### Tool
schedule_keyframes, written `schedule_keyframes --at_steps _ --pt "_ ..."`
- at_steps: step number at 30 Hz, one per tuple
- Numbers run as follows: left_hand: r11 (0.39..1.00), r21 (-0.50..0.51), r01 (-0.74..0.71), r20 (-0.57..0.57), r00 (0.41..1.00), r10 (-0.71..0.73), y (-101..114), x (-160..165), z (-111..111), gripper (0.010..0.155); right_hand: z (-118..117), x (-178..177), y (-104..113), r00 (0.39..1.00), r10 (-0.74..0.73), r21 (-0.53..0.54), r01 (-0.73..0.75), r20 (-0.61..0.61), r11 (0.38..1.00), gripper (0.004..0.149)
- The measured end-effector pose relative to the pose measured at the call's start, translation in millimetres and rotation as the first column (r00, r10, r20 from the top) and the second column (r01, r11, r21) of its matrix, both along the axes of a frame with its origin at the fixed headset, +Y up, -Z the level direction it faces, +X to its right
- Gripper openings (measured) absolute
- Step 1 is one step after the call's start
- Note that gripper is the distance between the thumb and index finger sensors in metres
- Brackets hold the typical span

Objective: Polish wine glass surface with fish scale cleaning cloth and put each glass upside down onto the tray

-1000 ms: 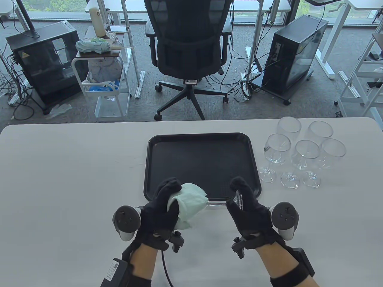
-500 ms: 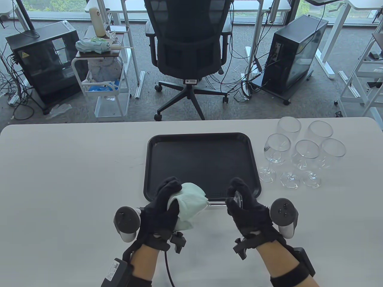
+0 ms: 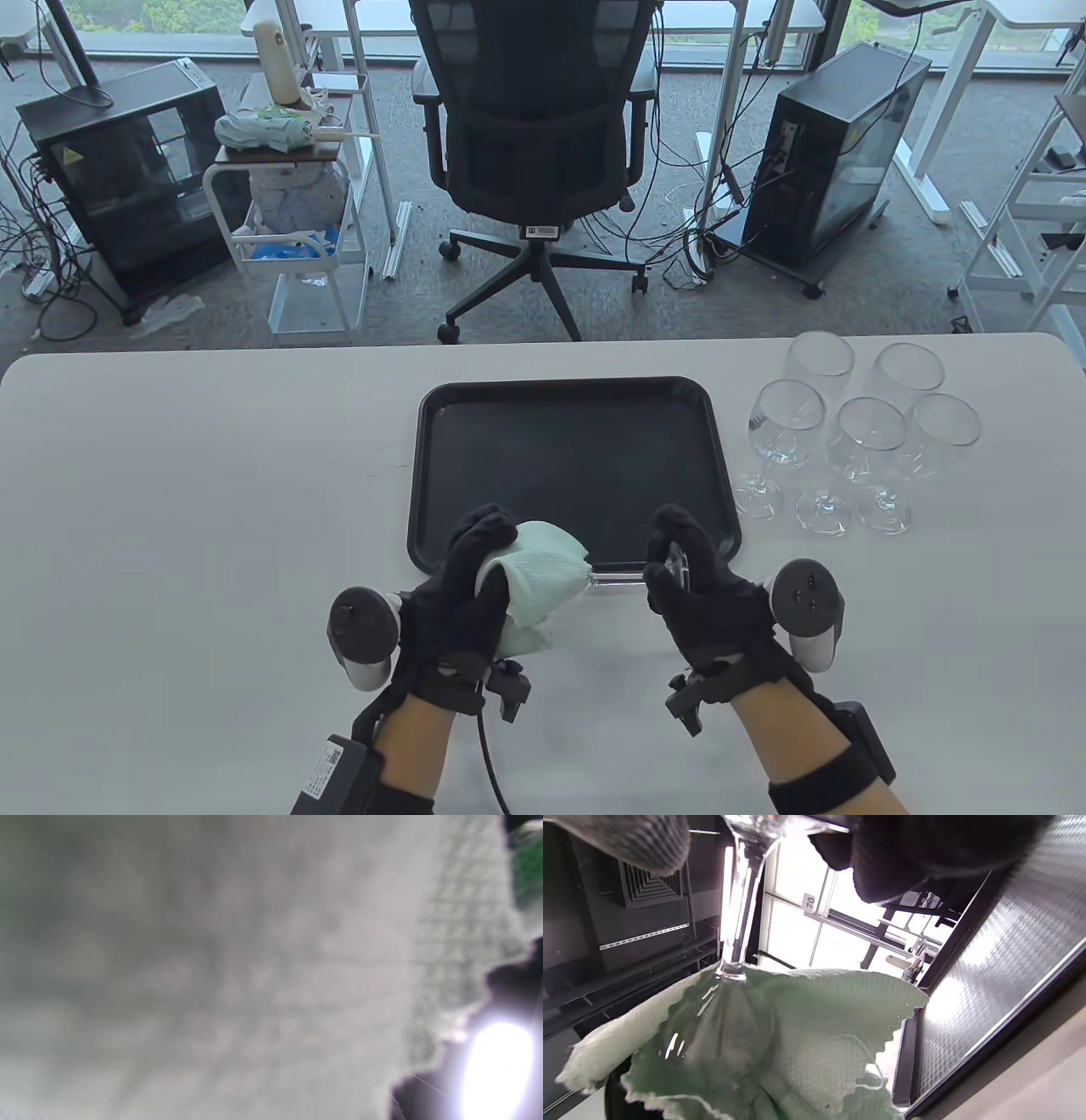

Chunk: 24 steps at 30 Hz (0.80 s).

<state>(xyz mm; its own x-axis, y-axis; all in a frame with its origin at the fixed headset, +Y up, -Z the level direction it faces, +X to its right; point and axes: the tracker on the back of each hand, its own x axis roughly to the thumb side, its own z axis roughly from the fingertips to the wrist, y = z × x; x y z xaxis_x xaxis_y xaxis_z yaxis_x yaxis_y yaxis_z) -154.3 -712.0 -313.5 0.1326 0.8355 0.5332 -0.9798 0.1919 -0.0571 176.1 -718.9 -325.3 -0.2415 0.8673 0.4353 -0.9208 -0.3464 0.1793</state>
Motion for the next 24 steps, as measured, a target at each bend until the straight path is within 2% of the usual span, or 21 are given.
schedule_keyframes --at_steps 1,3,4,6,8,9,11,12,14,15,18,20,21,22,23,24 --pt "1.000 -0.004 0.003 0.010 1.000 -0.003 0 0 0 0.065 1 0 1 0.999 0.038 0.058 -0.040 0.028 0.998 0.085" --pt "1.000 -0.022 -0.016 -0.002 1.000 0.016 0 -1 0 0.064 6 0 7 0.988 0.143 0.273 -0.154 0.058 0.950 0.091" --pt "0.998 -0.044 -0.042 0.021 0.999 0.042 -1 -1 0 0.064 10 0 12 0.973 0.206 0.403 -0.231 0.105 0.886 0.093" --pt "0.994 -0.075 -0.074 0.052 0.996 0.078 -1 0 -1 0.065 15 1 20 0.954 0.232 0.531 -0.299 0.191 0.793 0.094" --pt "0.993 -0.072 -0.089 0.051 0.994 0.093 0 2 1 0.064 16 1 22 0.964 0.189 0.520 -0.260 0.186 0.814 0.088" --pt "0.995 -0.067 -0.077 0.046 0.996 0.080 1 2 1 0.064 14 2 20 0.975 0.149 0.478 -0.212 0.165 0.853 0.083" --pt "0.997 -0.040 -0.068 0.045 0.997 0.070 0 4 2 0.065 11 2 16 0.991 0.074 0.347 -0.109 0.112 0.932 0.079" --pt "0.998 -0.020 -0.059 0.032 0.998 0.059 0 4 3 0.064 9 2 11 0.993 0.039 0.214 -0.062 0.109 0.975 0.079" --pt "1.000 -0.014 -0.013 0.000 1.000 0.013 0 3 3 0.064 7 2 3 0.998 0.034 0.017 -0.035 0.056 0.999 0.080" --pt "1.000 -0.023 -0.008 0.000 1.000 0.008 -2 1 2 0.064 8 1 2 0.999 0.031 0.019 -0.032 0.023 0.999 0.080" --pt "0.999 -0.040 -0.033 0.024 0.999 0.034 -4 0 1 0.063 11 0 9 0.991 0.125 0.192 -0.133 0.056 0.972 0.088" --pt "0.995 -0.060 -0.079 0.041 0.996 0.081 -3 0 0 0.063 18 0 17 0.974 0.194 0.399 -0.225 0.118 0.889 0.092" --pt "0.994 -0.066 -0.085 0.062 0.994 0.089 -3 1 1 0.063 22 1 22 0.953 0.238 0.509 -0.300 0.185 0.807 0.093" --pt "0.994 -0.067 -0.088 0.069 0.993 0.092 -2 2 1 0.063 24 2 25 0.940 0.252 0.557 -0.339 0.229 0.758 0.094" --pt "0.993 -0.066 -0.093 0.068 0.993 0.098 -2 3 2 0.063 26 3 26 0.938 0.250 0.568 -0.344 0.239 0.748 0.094" --pt "0.993 -0.066 -0.099 0.068 0.992 0.103 -2 4 2 0.064 26 4 25 0.953 0.210 0.551 -0.298 0.218 0.779 0.092"
